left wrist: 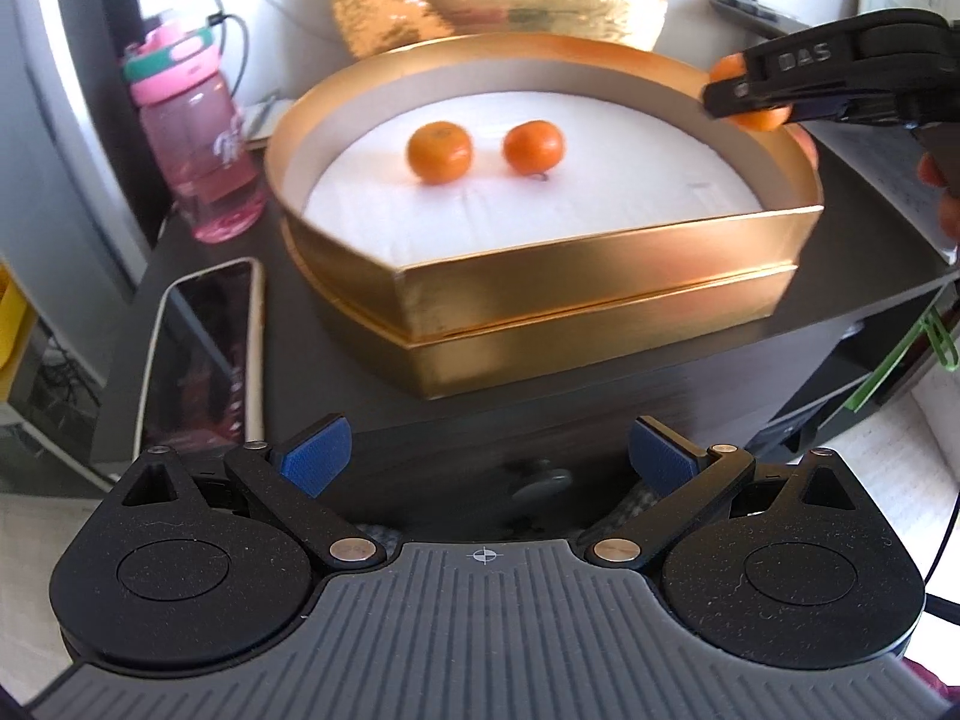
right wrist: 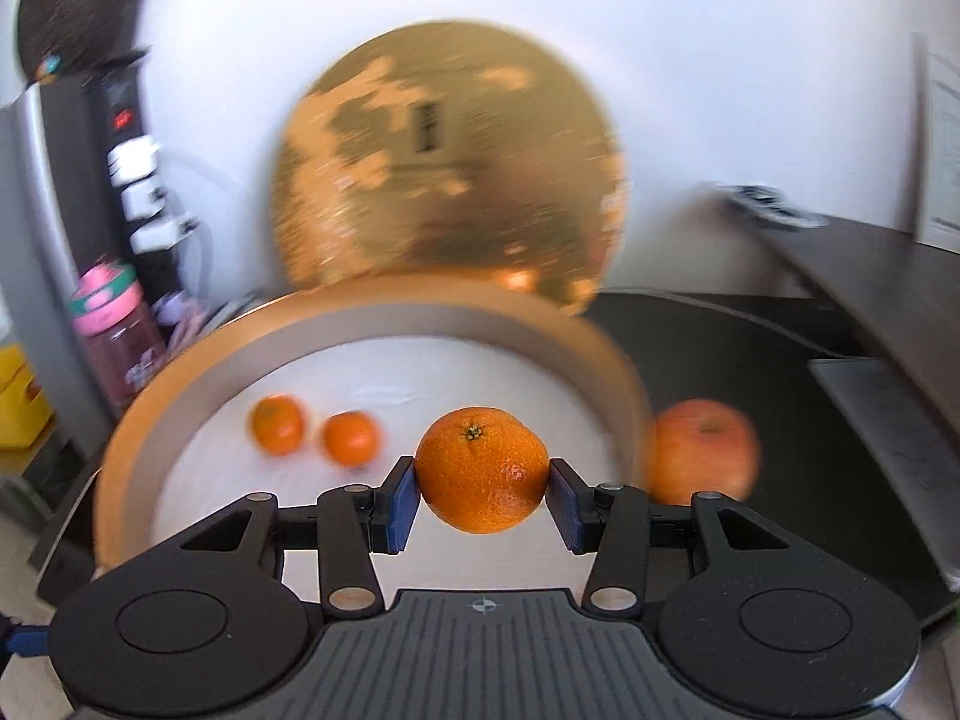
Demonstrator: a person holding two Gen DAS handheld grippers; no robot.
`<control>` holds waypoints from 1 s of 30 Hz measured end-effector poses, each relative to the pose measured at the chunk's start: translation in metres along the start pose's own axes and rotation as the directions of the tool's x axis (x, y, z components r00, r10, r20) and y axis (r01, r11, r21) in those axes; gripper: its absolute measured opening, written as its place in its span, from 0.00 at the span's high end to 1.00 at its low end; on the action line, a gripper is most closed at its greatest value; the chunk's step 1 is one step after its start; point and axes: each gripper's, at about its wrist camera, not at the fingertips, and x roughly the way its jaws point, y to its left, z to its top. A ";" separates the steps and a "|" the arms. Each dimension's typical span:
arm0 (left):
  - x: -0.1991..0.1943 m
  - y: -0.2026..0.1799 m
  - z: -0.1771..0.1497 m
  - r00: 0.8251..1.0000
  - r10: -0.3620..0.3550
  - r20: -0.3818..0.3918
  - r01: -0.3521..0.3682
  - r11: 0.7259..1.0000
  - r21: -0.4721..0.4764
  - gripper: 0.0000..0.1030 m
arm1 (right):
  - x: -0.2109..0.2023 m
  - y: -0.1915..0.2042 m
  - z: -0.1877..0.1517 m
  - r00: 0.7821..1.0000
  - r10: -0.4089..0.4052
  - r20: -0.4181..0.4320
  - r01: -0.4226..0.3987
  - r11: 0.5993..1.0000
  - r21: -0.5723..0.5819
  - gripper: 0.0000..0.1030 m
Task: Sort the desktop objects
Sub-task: 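Lower the third mandarin into the gold box and open the right tool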
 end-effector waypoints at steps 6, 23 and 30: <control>-0.001 0.017 -0.003 1.000 0.011 -0.001 -0.011 1.000 -0.026 0.01 | 0.025 0.053 0.004 0.992 0.081 -0.095 -0.090 0.991 -0.095 0.55; 0.003 0.032 -0.008 1.000 0.011 -0.017 -0.012 0.998 -0.060 0.02 | 0.105 0.109 0.013 0.938 0.071 -0.339 -0.141 0.972 -0.187 0.55; 0.005 0.031 -0.008 1.000 0.008 -0.022 -0.009 0.998 -0.060 0.02 | 0.113 0.114 0.009 0.930 0.060 -0.363 -0.140 0.970 -0.198 0.55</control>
